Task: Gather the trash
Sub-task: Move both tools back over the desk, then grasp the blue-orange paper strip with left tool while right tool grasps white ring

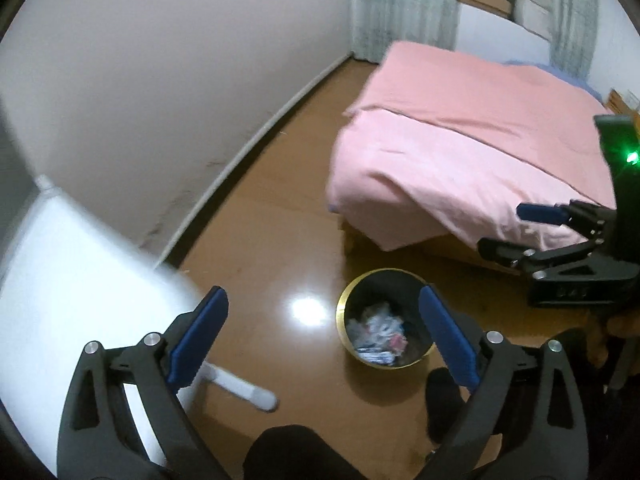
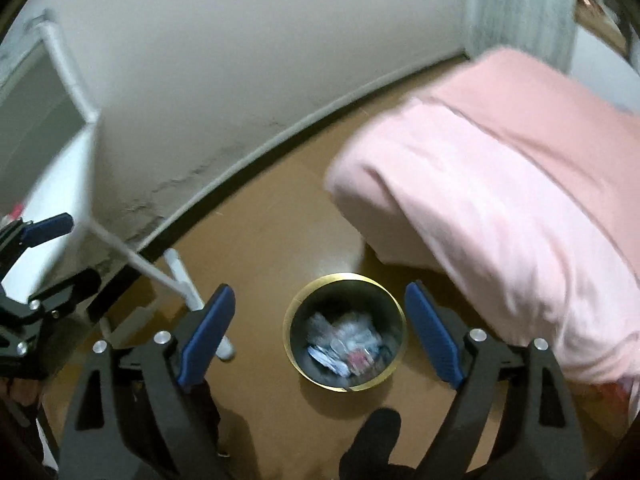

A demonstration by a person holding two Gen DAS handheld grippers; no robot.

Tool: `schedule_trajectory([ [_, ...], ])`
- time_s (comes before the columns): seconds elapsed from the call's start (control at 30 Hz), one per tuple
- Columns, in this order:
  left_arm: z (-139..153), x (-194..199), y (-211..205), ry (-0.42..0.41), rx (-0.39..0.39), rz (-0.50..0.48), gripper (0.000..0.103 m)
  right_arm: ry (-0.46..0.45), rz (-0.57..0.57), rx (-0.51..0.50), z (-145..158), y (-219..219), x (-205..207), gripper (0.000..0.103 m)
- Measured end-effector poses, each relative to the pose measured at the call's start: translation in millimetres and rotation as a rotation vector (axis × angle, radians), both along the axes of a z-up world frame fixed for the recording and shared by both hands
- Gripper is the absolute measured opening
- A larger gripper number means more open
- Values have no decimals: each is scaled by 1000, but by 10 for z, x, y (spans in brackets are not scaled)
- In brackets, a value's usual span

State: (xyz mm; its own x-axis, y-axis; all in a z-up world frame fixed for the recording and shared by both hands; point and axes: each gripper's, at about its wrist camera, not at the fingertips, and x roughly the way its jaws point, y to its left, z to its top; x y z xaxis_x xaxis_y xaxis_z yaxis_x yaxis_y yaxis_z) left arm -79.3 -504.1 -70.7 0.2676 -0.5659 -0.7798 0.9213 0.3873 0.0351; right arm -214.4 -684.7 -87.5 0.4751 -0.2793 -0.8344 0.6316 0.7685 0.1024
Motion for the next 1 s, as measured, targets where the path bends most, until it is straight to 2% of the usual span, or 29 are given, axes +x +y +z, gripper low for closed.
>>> schedule_trajectory([
  [0.13, 278, 426, 728, -68, -10, 124, 93, -57, 158, -32, 344, 547, 554, 85],
  [0.23, 389, 791, 1325, -133, 10, 230, 93, -84, 261, -33, 454, 956, 955, 85],
  [0.33, 438, 1200, 1981, -174, 47, 359, 93, -107, 390, -13, 513, 1493, 1460, 85],
  [0.53, 421, 1943, 3130, -181, 91, 569, 93, -97, 567, 15, 475, 2352, 2220, 85],
  [0.63, 350, 2250, 3464, -185, 111, 618, 93, -79, 659, 26, 438, 2875, 2520, 85],
  [0.77, 224, 2557, 3580, -205, 127, 627, 92, -61, 738, 28, 416, 3361, 2692, 85],
  [0.8, 188, 2621, 3578, -206, 134, 630, 85, -56, 757, 27, 429, 3471, 2706, 85],
  [0.83, 174, 2668, 3569, -202, 146, 637, 68, -53, 772, 26, 431, 3545, 2728, 85],
  [0.9, 137, 2741, 3574, -176, 151, 633, 50, -45, 801, 22, 421, 3734, 2793, 85],
  [0.93, 145, 2746, 3577, -175, 138, 632, 34, -42, 811, 21, 421, 3790, 2813, 85],
  [1.0, 177, 2740, 3608, -151, 120, 631, 10, -35, 835, 23, 415, 3887, 2835, 85],
])
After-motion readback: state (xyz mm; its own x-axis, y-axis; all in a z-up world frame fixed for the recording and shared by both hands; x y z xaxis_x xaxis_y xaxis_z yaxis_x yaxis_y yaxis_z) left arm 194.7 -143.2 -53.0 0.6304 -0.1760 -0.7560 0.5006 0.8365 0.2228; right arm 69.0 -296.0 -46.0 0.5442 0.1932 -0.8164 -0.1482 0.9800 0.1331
